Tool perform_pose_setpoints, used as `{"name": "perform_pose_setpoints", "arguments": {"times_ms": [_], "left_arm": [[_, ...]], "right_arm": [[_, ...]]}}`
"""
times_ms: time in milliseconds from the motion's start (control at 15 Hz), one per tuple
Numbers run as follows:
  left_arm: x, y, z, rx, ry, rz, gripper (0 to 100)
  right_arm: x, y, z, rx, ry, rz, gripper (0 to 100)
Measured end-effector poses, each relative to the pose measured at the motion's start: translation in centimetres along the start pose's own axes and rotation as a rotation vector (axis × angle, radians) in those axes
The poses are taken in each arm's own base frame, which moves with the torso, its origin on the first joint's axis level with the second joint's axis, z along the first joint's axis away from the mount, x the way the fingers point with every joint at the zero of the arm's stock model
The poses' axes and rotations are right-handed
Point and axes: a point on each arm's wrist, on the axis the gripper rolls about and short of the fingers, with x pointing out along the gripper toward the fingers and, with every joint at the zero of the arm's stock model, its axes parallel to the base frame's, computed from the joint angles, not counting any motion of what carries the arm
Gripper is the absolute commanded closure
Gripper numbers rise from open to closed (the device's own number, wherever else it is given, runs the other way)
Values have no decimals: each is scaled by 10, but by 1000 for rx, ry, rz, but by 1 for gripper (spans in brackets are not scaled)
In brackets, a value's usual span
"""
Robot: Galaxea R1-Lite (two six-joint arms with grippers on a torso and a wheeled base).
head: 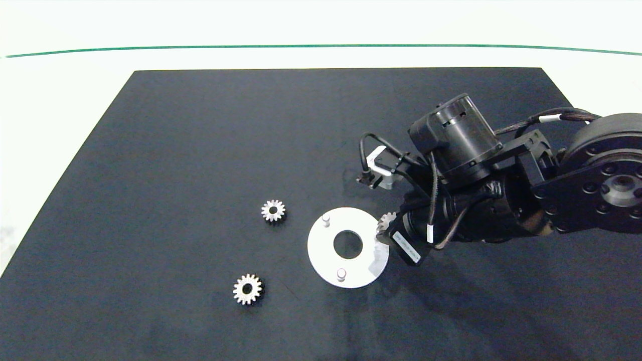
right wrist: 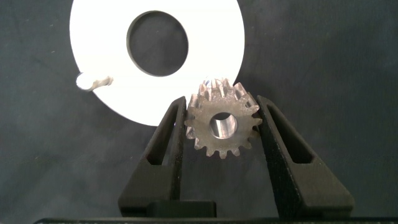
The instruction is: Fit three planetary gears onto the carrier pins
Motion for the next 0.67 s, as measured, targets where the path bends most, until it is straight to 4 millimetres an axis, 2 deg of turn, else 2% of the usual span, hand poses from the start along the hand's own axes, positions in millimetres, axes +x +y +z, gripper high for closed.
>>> {"name": "perform_pose_setpoints", "arguments": {"times_ms": [667], "left_arm": [[0,0,2,0,1,-1,0]], "right_arm": [[13,4,6,-4,6,6,81]]}}
